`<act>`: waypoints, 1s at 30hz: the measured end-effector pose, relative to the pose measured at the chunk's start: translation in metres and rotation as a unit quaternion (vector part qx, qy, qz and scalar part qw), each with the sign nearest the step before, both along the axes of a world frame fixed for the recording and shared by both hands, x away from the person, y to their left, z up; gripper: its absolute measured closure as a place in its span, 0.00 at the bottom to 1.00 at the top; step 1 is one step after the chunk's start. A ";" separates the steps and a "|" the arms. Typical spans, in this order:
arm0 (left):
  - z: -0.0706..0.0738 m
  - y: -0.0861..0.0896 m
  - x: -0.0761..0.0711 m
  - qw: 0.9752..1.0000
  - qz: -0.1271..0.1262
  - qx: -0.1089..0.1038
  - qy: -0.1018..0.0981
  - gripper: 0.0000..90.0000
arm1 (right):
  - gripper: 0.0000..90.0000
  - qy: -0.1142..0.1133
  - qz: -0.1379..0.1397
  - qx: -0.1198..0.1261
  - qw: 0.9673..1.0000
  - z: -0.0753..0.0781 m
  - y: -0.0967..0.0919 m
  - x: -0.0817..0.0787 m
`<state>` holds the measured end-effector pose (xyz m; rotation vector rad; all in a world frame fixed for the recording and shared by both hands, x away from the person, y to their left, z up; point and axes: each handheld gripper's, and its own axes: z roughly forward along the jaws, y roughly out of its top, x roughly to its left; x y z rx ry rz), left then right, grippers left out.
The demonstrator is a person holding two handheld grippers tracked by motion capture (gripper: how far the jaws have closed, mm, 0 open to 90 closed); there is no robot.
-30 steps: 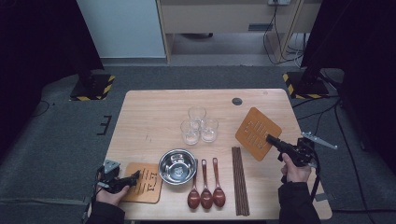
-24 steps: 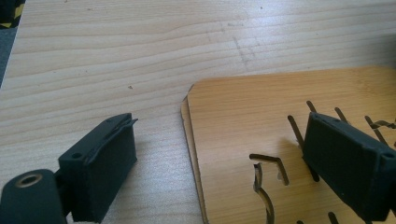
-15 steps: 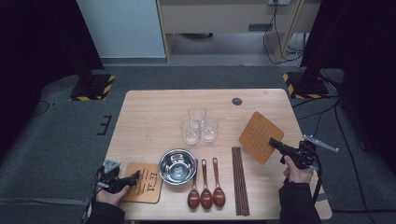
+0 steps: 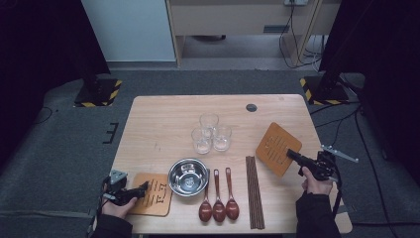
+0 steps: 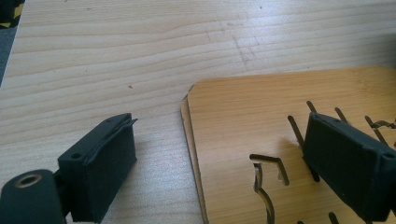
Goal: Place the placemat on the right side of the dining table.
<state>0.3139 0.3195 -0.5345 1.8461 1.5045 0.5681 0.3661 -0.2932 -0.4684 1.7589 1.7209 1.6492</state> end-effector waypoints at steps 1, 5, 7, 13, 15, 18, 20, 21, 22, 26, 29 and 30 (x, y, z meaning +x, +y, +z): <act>0.000 0.000 0.000 1.000 0.000 0.000 0.000 0.10 | 0.97 0.001 0.000 -0.002 1.000 -0.001 -0.001 0.000; 0.000 0.000 0.000 1.000 0.000 0.000 0.000 0.10 | 0.97 0.008 -0.003 -0.003 1.000 -0.003 -0.002 0.001; 0.000 0.000 0.000 1.000 0.000 0.000 0.000 0.10 | 0.97 0.011 -0.005 -0.001 1.000 -0.005 -0.002 0.001; 0.000 0.000 0.000 1.000 0.000 0.000 0.000 0.10 | 0.97 0.016 -0.010 -0.006 1.000 -0.007 -0.005 0.001; 0.000 0.000 0.000 1.000 0.000 0.000 0.000 0.10 | 0.97 0.019 -0.012 -0.007 1.000 -0.008 -0.005 0.002; 0.000 0.000 0.000 1.000 0.000 0.000 0.000 0.10 | 0.97 0.019 -0.016 -0.009 1.000 -0.010 -0.007 0.002; 0.000 0.000 0.000 1.000 0.000 0.000 0.000 0.10 | 0.97 0.021 -0.020 -0.005 1.000 -0.010 -0.008 0.002; 0.000 0.000 0.000 1.000 0.000 0.000 0.000 0.10 | 0.97 0.020 -0.021 -0.006 1.000 -0.011 -0.009 0.002; 0.000 0.000 0.000 1.000 0.000 0.000 0.000 0.10 | 0.97 0.021 -0.022 -0.005 1.000 -0.011 -0.009 0.001; 0.000 0.000 0.000 1.000 0.000 0.000 0.000 0.10 | 0.94 0.022 -0.033 -0.012 0.999 -0.013 -0.011 0.001; 0.000 0.000 0.000 1.000 0.000 0.000 0.000 0.10 | 0.91 0.024 -0.040 -0.018 0.999 -0.015 -0.013 0.002; 0.000 0.000 0.000 1.000 0.000 0.000 0.000 0.10 | 0.91 0.025 -0.043 -0.018 0.999 -0.016 -0.014 0.002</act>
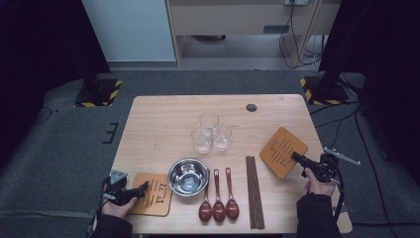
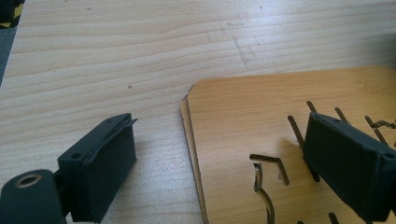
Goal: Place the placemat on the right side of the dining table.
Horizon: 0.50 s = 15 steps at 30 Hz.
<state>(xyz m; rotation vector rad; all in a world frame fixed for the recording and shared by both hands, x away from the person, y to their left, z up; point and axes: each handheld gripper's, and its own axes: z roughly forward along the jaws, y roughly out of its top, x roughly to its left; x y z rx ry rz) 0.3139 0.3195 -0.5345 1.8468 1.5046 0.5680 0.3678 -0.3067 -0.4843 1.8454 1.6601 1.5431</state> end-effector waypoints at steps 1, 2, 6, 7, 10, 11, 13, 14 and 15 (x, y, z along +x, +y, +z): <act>0.000 0.000 0.000 1.000 0.000 0.000 0.000 0.09 | 0.90 0.001 -0.002 -0.001 1.000 -0.001 -0.001 0.000; 0.000 0.000 0.000 1.000 0.000 0.000 0.000 0.10 | 0.89 0.002 -0.004 -0.005 1.000 -0.001 -0.001 0.000; 0.000 0.000 0.000 1.000 0.000 0.000 0.000 0.09 | 0.86 0.005 -0.012 -0.015 1.000 -0.003 -0.001 0.001; 0.000 0.000 0.000 1.000 0.000 0.000 0.000 0.09 | 0.85 0.005 -0.015 -0.017 1.000 -0.004 -0.002 0.001; 0.000 0.000 0.000 1.000 0.000 0.000 0.000 0.10 | 0.83 0.008 -0.022 -0.024 0.999 -0.006 -0.003 0.001; 0.000 0.000 0.000 1.000 0.000 0.000 0.000 0.09 | 0.82 0.009 -0.025 -0.028 0.999 -0.007 -0.003 0.002; 0.000 0.000 0.000 1.000 0.000 0.000 0.000 0.09 | 0.81 0.012 -0.030 -0.028 0.999 -0.008 -0.004 0.002; 0.000 0.000 0.000 1.000 0.000 0.000 0.000 0.10 | 0.80 0.013 -0.031 -0.028 0.999 -0.008 -0.004 0.002; 0.000 0.000 0.000 1.000 0.000 0.000 0.000 0.10 | 0.79 0.011 -0.033 -0.031 0.999 -0.009 -0.005 0.002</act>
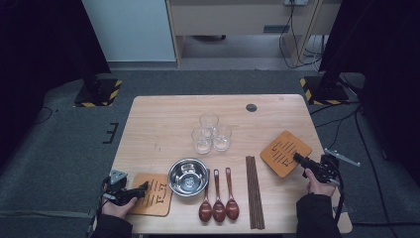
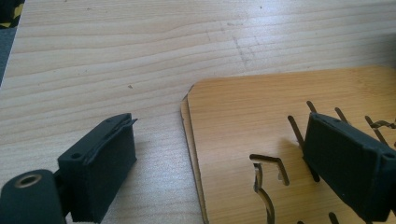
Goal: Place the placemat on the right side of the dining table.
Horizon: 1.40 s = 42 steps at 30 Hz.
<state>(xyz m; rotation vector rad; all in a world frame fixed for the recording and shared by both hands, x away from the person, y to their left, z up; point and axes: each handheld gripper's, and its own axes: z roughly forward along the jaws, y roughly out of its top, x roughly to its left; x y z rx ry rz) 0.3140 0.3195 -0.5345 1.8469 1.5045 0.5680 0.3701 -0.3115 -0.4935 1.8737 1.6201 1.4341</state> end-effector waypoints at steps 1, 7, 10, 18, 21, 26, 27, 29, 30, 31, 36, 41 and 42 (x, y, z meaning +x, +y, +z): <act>0.000 0.000 0.000 1.000 0.000 0.000 0.000 0.09 | 0.78 0.001 -0.003 -0.001 1.000 0.000 0.000 0.000; 0.000 0.000 0.000 1.000 0.000 0.000 0.000 0.09 | 0.74 0.008 -0.010 -0.008 1.000 -0.004 -0.003 0.001; 0.000 0.000 0.000 1.000 0.000 0.000 0.000 0.10 | 0.72 0.011 -0.016 -0.015 1.000 -0.005 -0.002 0.002; 0.000 0.000 0.000 1.000 0.000 0.000 0.000 0.09 | 0.67 0.020 -0.027 -0.025 0.999 -0.011 -0.006 0.004; 0.000 0.000 0.000 1.000 0.000 0.000 0.000 0.09 | 0.65 0.023 -0.028 -0.028 0.999 -0.013 -0.007 0.004; 0.000 0.000 0.000 1.000 0.000 0.000 0.000 0.09 | 0.61 0.031 -0.033 -0.037 0.998 -0.016 -0.009 0.007; 0.000 0.000 0.000 1.000 0.000 0.000 0.000 0.09 | 0.60 0.034 -0.033 -0.041 0.998 -0.016 -0.009 0.007; 0.000 0.000 0.000 1.000 0.000 0.000 0.000 0.09 | 0.58 0.036 -0.035 -0.041 0.998 -0.017 -0.010 0.007; 0.000 0.000 0.000 1.000 0.000 0.000 0.000 0.09 | 0.58 0.035 -0.036 -0.045 0.998 -0.017 -0.010 0.007; 0.000 0.000 0.000 1.000 0.000 0.000 0.000 0.09 | 0.57 0.036 -0.037 -0.048 0.997 -0.018 -0.010 0.007; 0.000 0.000 0.000 1.000 0.000 0.000 0.000 0.09 | 0.52 0.043 -0.039 -0.062 0.996 -0.020 -0.010 0.009; 0.000 0.000 0.000 1.000 0.000 0.000 0.000 0.09 | 0.49 0.050 -0.042 -0.078 0.995 -0.022 -0.009 0.011; 0.000 0.000 0.000 1.000 0.000 0.000 0.000 0.09 | 0.48 0.050 -0.041 -0.082 0.995 -0.022 -0.009 0.011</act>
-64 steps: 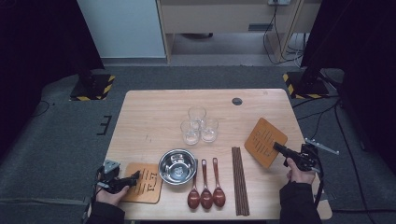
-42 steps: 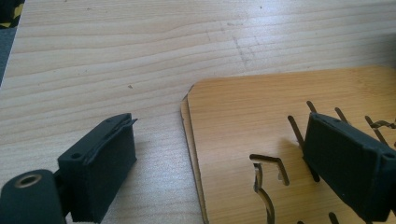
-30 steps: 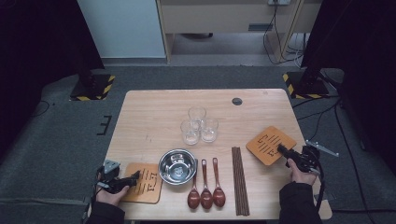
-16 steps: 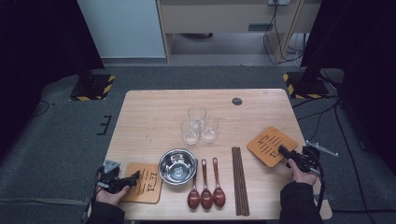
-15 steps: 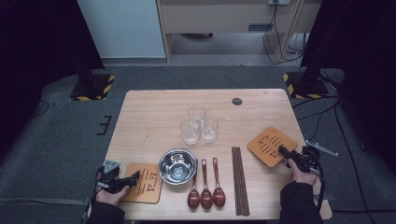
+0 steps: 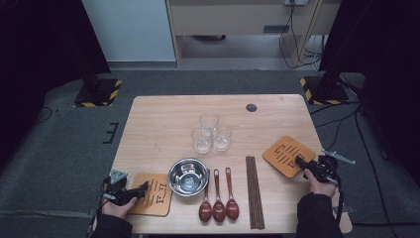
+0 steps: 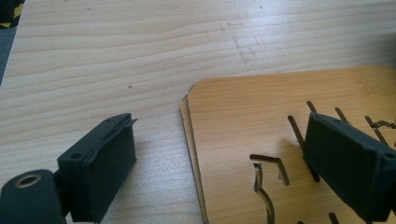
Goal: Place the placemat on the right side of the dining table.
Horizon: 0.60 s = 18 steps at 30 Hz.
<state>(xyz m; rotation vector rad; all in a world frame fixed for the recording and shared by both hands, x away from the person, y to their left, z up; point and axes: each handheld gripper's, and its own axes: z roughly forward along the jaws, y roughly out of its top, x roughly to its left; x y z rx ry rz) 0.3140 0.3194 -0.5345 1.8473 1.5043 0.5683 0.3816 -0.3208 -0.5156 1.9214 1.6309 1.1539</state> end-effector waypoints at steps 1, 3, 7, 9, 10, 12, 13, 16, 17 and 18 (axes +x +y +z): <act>0.000 0.000 0.000 1.000 0.000 0.000 0.000 0.09 | 0.47 0.001 0.000 -0.003 1.000 0.000 0.000 0.000; 0.000 0.000 0.000 1.000 0.000 0.000 0.000 0.09 | 0.47 0.003 -0.001 -0.008 1.000 -0.001 0.000 0.001; 0.000 0.000 0.000 1.000 0.000 0.000 0.000 0.09 | 0.43 0.010 -0.001 -0.021 1.000 -0.003 0.000 0.003; 0.000 0.000 0.000 1.000 0.000 0.000 0.000 0.09 | 0.42 0.012 0.000 -0.026 1.000 -0.003 0.000 0.005; 0.000 0.000 0.000 1.000 0.000 0.000 0.000 0.09 | 0.41 0.013 -0.001 -0.030 0.999 -0.004 0.000 0.005; 0.000 0.000 0.000 1.000 0.000 0.000 0.000 0.09 | 0.38 0.017 -0.001 -0.041 0.999 -0.004 0.000 0.006; 0.000 0.000 0.000 1.000 0.000 0.000 0.000 0.09 | 0.39 0.022 0.000 -0.043 0.999 -0.005 0.000 0.006; 0.000 0.000 0.000 1.000 0.000 0.000 0.000 0.09 | 0.39 0.018 -0.002 -0.051 0.999 -0.005 0.001 0.006; 0.000 0.000 0.000 1.000 0.000 0.000 0.000 0.09 | 0.39 0.018 -0.002 -0.053 0.998 -0.004 0.001 0.006; 0.000 0.000 0.000 1.000 0.000 0.000 0.000 0.09 | 0.39 0.018 -0.002 -0.056 0.998 -0.004 0.002 0.006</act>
